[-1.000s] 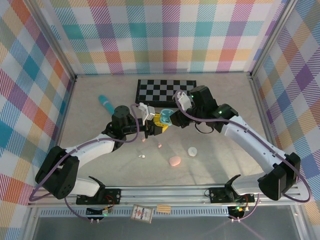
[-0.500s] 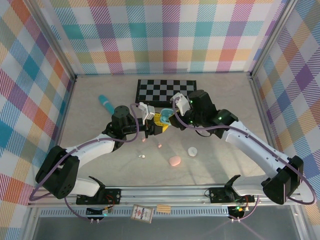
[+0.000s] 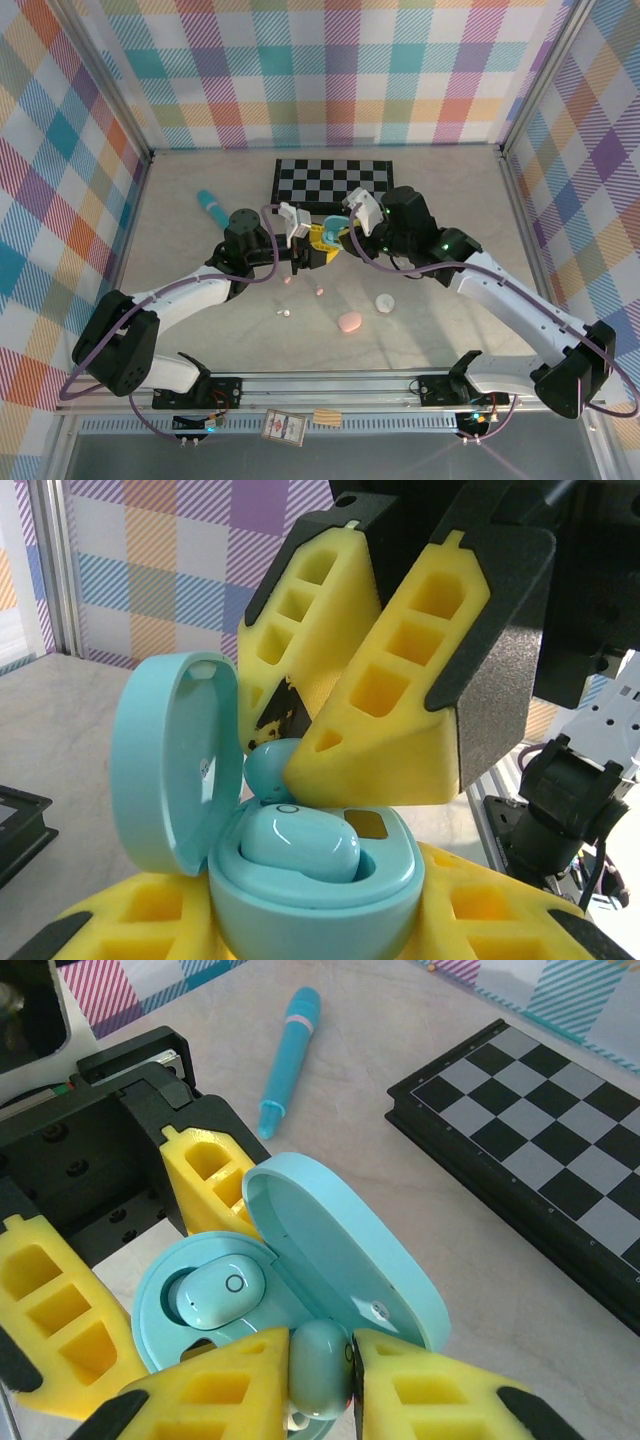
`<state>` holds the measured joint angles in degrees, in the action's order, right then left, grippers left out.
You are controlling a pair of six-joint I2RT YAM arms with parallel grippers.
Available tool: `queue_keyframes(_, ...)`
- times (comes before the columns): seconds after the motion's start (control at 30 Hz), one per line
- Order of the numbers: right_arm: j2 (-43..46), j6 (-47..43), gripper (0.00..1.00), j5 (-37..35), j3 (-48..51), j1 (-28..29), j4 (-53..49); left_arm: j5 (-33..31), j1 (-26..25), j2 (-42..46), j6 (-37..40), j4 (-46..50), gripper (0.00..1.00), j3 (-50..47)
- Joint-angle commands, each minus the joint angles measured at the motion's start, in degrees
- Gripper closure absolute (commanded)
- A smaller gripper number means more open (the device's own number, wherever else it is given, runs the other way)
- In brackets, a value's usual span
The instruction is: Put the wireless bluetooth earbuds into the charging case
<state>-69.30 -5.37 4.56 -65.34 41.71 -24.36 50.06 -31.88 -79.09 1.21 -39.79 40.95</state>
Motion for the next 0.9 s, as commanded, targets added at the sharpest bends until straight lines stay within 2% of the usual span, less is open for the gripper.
queue_keyframes(0.0,1.19,-0.7,0.75,0.95,1.74,0.45,0.36,2.12,-1.19,0.84,-1.29,-7.73,0.76,1.68)
queue_keyframes(0.23,3.13,3.31,0.69,2.24,1.14,0.38,0.28,2.58,-1.18,-0.22,-3.58,-11.45,0.76,1.65)
queue_keyframes(0.87,4.26,5.89,0.64,2.33,-1.72,0.39,-0.14,2.85,-1.17,-2.46,-6.06,-16.81,0.76,1.07)
